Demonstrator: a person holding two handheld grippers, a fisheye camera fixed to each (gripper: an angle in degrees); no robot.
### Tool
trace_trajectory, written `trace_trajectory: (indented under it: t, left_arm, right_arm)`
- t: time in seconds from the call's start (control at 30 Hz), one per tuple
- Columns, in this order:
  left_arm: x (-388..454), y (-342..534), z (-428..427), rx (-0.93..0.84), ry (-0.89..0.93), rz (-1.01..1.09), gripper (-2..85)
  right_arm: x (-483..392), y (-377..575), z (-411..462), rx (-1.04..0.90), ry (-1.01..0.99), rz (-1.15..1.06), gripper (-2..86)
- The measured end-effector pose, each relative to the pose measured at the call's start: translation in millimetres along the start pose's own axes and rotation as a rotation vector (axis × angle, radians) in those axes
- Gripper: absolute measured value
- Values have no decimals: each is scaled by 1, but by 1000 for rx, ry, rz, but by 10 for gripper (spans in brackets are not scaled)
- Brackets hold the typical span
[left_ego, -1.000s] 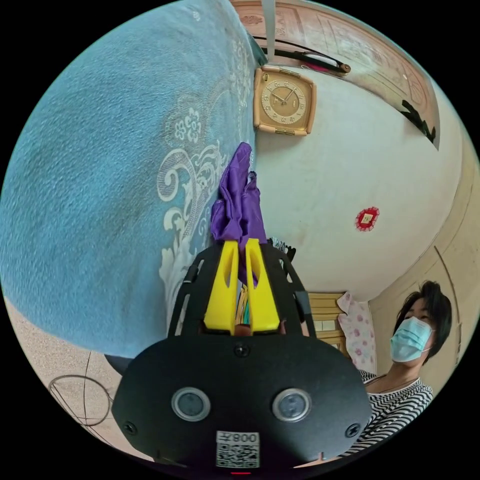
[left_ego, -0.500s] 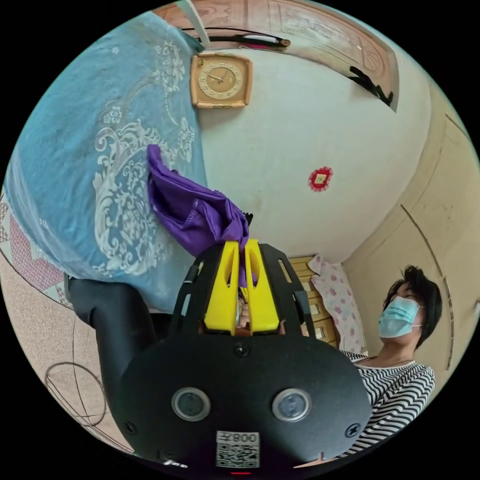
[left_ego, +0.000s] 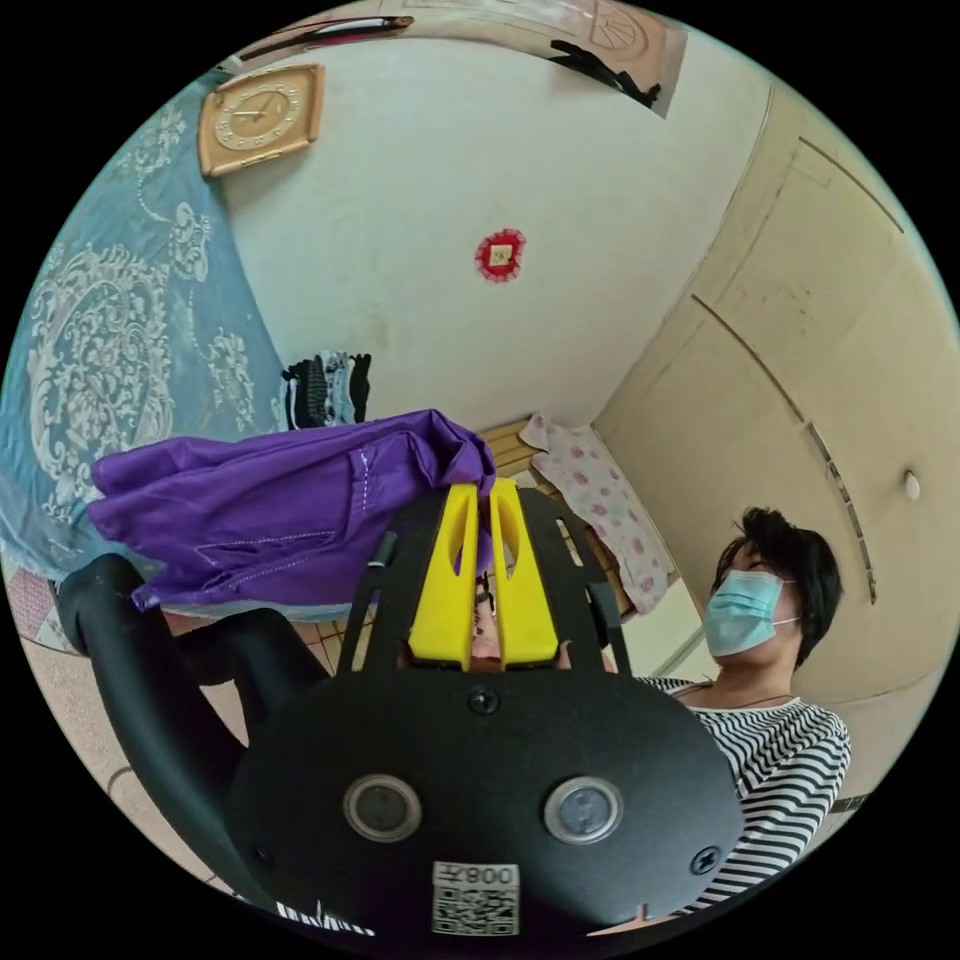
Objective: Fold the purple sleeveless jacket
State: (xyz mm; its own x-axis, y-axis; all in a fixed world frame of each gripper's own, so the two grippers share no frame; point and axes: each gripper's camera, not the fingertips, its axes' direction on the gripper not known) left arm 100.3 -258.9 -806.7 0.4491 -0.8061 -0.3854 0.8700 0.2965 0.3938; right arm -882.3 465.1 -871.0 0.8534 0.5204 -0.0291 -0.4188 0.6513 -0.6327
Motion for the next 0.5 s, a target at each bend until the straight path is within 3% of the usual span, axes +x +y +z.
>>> trace_trajectory:
  t: [0.23, 0.5]
  left_arm:
    - [30, 4, 98, -107, 20, 47, 25]
    - [11, -40, 249, -215, -106, 69, 24]
  right_arm:
    - [-21, 27, -135, 66, 0, -58, 14]
    - [39, -29, -280, 165, 0, 26, 13]
